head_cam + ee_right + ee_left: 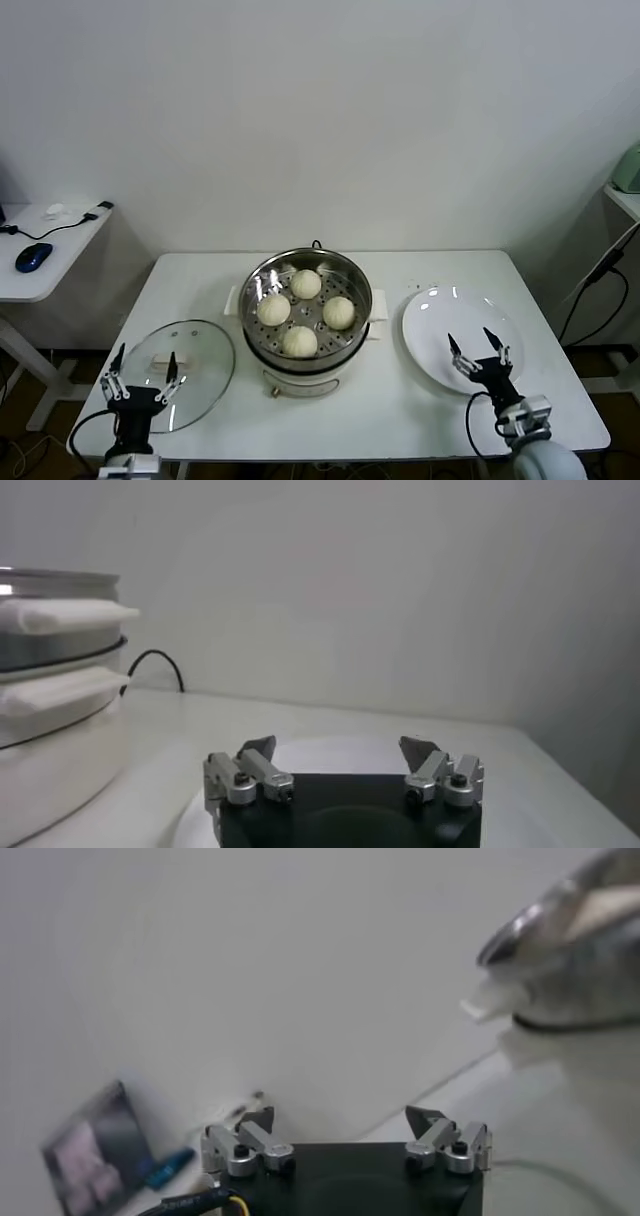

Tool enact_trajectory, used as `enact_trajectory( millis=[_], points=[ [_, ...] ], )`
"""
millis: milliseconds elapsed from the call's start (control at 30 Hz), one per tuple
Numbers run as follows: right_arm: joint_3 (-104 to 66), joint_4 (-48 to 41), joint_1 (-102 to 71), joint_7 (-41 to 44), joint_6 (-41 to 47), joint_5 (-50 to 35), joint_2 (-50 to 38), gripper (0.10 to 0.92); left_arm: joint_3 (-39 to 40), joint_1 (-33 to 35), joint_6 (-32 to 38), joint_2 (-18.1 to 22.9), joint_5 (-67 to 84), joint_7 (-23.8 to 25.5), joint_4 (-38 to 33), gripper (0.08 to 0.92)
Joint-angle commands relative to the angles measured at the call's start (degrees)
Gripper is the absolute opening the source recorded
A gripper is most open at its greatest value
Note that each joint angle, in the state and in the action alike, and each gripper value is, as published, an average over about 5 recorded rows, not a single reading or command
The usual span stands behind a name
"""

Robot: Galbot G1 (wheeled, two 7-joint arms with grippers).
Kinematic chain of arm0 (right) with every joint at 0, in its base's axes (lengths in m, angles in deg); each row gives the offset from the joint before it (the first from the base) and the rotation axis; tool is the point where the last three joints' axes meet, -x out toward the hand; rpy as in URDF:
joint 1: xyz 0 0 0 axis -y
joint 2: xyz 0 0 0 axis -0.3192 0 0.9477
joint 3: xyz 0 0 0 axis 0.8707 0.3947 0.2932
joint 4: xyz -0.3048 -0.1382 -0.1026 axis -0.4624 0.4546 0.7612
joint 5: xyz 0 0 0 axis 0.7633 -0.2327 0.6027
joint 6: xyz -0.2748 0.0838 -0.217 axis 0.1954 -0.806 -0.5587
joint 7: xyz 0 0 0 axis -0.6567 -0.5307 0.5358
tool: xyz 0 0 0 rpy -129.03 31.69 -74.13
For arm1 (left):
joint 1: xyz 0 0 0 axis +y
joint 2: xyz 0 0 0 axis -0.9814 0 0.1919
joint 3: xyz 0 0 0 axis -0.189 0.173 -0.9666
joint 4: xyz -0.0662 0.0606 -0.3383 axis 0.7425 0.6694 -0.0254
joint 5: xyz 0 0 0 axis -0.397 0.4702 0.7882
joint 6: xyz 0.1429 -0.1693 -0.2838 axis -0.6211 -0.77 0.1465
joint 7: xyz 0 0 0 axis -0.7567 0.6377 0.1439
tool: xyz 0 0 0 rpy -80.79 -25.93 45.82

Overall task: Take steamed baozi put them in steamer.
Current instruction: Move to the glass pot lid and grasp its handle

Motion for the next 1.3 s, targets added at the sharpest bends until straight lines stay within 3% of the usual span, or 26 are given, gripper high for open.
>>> enact_trajectory(
  millis=[33, 233, 333, 633, 1300],
  points=[
    [-1.76, 0.99, -5.98, -1.58, -1.93, 1.76, 4.47, 0.823, -0.26, 0.32, 2.65, 0.36, -6.79, -2.54, 0.89, 0.823],
    [-1.19, 0.93, -6.09, -1.97, -2.03, 1.6, 4.63, 0.823, -0.78, -0.09, 5.38, -4.13, -31.28, -10.81, 10.54, 0.823],
    [-1.36, 1.24, -6.24, -2.15, -1.99, 1.55, 4.68, 0.823, -0.41, -0.68, 6.25, -5.83, -36.68, -12.52, 15.53, 0.823],
    [-2.26, 2.86, -7.27, -2.69, -1.39, 1.5, 4.73, 0.823, -0.38, -5.0, 6.04, -6.91, -39.88, -13.72, 24.68, 0.823],
    [-3.9, 3.37, -7.97, -2.59, -1.02, 1.81, 4.94, 0.823, 0.24, -16.41, 1.17, -7.13, -43.05, -12.4, 31.64, 0.823]
  ],
)
